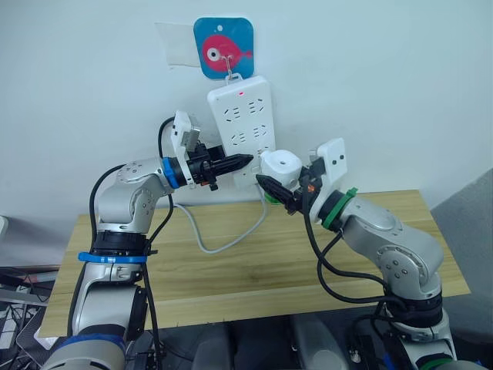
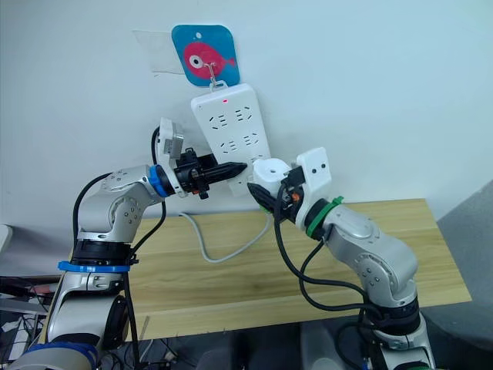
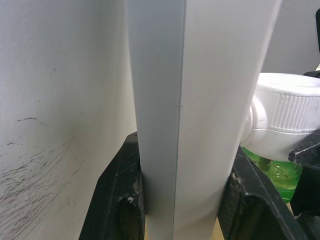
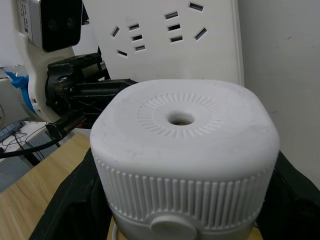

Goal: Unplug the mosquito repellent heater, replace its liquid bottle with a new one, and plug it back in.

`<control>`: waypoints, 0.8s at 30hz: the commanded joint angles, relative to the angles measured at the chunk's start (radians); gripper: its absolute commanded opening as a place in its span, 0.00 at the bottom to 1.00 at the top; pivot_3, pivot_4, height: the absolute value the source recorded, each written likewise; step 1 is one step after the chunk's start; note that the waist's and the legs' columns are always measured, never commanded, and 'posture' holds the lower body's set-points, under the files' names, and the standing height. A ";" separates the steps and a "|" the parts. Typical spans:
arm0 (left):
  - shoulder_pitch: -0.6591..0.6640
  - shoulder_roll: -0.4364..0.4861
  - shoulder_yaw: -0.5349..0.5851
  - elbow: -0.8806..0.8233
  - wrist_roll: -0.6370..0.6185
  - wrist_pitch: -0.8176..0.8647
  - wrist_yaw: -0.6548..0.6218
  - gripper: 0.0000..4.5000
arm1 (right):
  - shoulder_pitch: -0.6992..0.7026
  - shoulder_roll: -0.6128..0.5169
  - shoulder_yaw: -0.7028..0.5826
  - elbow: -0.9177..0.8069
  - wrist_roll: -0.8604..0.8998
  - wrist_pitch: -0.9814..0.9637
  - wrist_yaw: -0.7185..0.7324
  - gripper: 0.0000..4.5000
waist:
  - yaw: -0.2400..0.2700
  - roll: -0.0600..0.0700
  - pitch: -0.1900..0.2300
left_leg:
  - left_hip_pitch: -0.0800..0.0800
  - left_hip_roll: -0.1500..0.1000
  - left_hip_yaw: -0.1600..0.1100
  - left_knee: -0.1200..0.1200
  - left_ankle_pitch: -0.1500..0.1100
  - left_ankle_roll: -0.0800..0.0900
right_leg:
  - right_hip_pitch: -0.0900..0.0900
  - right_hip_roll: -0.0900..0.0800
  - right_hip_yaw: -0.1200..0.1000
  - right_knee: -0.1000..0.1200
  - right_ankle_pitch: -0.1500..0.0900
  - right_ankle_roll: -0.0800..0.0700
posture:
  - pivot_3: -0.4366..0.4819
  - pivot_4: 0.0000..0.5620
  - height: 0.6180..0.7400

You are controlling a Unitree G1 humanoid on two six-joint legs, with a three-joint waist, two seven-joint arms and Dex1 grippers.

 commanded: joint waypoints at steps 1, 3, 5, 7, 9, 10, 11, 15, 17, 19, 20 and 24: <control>0.000 0.002 0.007 -0.050 -0.016 -0.019 -0.007 0.30 | -0.032 0.007 0.005 -0.029 -0.022 -0.004 -0.019 0.69 | 0.000 0.000 0.000 | 0.000 0.000 0.000 0.000 0.000 0.000 | 0.000 0.000 0.000 0.000 0.000 0.000 | 0.27 0.37 1.00; 0.003 -0.004 0.008 -0.057 -0.022 -0.014 -0.001 0.30 | -0.040 0.025 0.019 -0.026 -0.042 -0.001 -0.044 0.69 | 0.000 0.000 0.000 | 0.000 0.000 0.000 0.000 0.000 0.000 | 0.000 0.000 0.000 0.000 0.000 0.000 | 0.27 0.37 1.00; 0.007 -0.008 0.007 -0.065 -0.026 -0.011 0.005 0.30 | -0.043 0.045 0.035 -0.025 -0.067 0.001 -0.070 0.69 | -0.001 0.000 0.000 | 0.000 0.000 0.000 0.000 0.000 0.000 | 0.000 0.000 0.000 0.000 0.000 0.000 | 0.27 0.37 1.00; 0.013 -0.013 0.005 -0.077 -0.031 -0.004 0.011 0.30 | -0.043 0.069 0.059 -0.028 -0.097 0.003 -0.105 0.69 | -0.002 0.000 0.000 | 0.000 0.000 0.000 0.000 0.000 0.000 | 0.000 0.000 0.000 0.000 0.000 0.000 | 0.27 0.37 1.00; 0.017 -0.017 0.005 -0.085 -0.034 0.001 0.017 0.30 | -0.043 0.090 0.077 -0.027 -0.129 0.004 -0.133 0.69 | -0.002 0.000 0.000 | 0.000 0.000 0.000 0.000 0.000 0.000 | 0.000 0.000 0.001 0.001 0.000 0.000 | 0.27 0.37 1.00; 0.018 -0.019 0.004 -0.087 -0.035 0.002 0.019 0.30 | -0.043 0.096 0.084 -0.025 -0.140 0.002 -0.139 0.69 | -0.003 0.000 0.000 | 0.001 0.000 0.000 0.000 0.000 0.000 | 0.000 0.000 0.001 0.001 0.000 0.000 | 0.27 0.37 1.00; 0.018 -0.020 0.004 -0.089 -0.035 0.003 0.020 0.30 | -0.044 0.100 0.088 -0.022 -0.150 0.001 -0.139 0.69 | -0.003 0.000 0.000 | 0.001 0.000 0.000 0.000 0.000 0.000 | 0.000 0.000 0.001 0.002 0.000 0.000 | 0.27 0.38 1.00; 0.024 -0.033 0.005 -0.105 -0.040 0.006 0.026 0.30 | -0.069 0.126 0.090 0.018 -0.179 -0.003 -0.146 0.69 | -0.003 0.000 0.000 | 0.001 0.000 0.000 0.000 0.000 0.000 | 0.000 0.000 0.001 0.002 0.000 0.000 | 0.27 0.38 1.00; 0.032 -0.035 0.002 -0.120 -0.041 0.008 0.026 0.30 | -0.088 0.144 0.076 0.035 -0.179 0.007 -0.152 0.69 | -0.004 0.000 0.000 | 0.001 0.000 0.000 0.000 0.000 0.000 | 0.000 0.000 0.001 0.002 0.000 0.000 | 0.27 0.38 1.00; 0.037 -0.035 0.001 -0.127 -0.042 0.010 0.027 0.30 | -0.107 0.153 0.059 0.042 -0.174 0.020 -0.153 0.69 | -0.006 0.000 0.000 | 0.001 0.000 0.000 0.000 0.000 0.000 | 0.000 0.000 0.001 0.002 0.000 0.000 | 0.27 0.38 1.00; 0.038 -0.035 0.001 -0.127 -0.042 0.010 0.027 0.30 | -0.114 0.154 0.052 0.045 -0.174 0.026 -0.154 0.69 | -0.006 0.000 0.000 | 0.002 0.000 0.001 0.000 0.000 0.000 | 0.000 0.000 0.001 0.003 0.000 0.000 | 0.27 0.38 1.00; 0.039 -0.036 0.006 -0.127 -0.044 0.012 0.031 0.30 | -0.122 0.150 0.057 0.053 -0.184 0.031 -0.147 0.69 | -0.006 0.000 0.000 | 0.002 0.000 0.001 0.000 0.000 0.000 | 0.000 0.000 0.002 0.003 0.000 0.000 | 0.27 0.38 1.00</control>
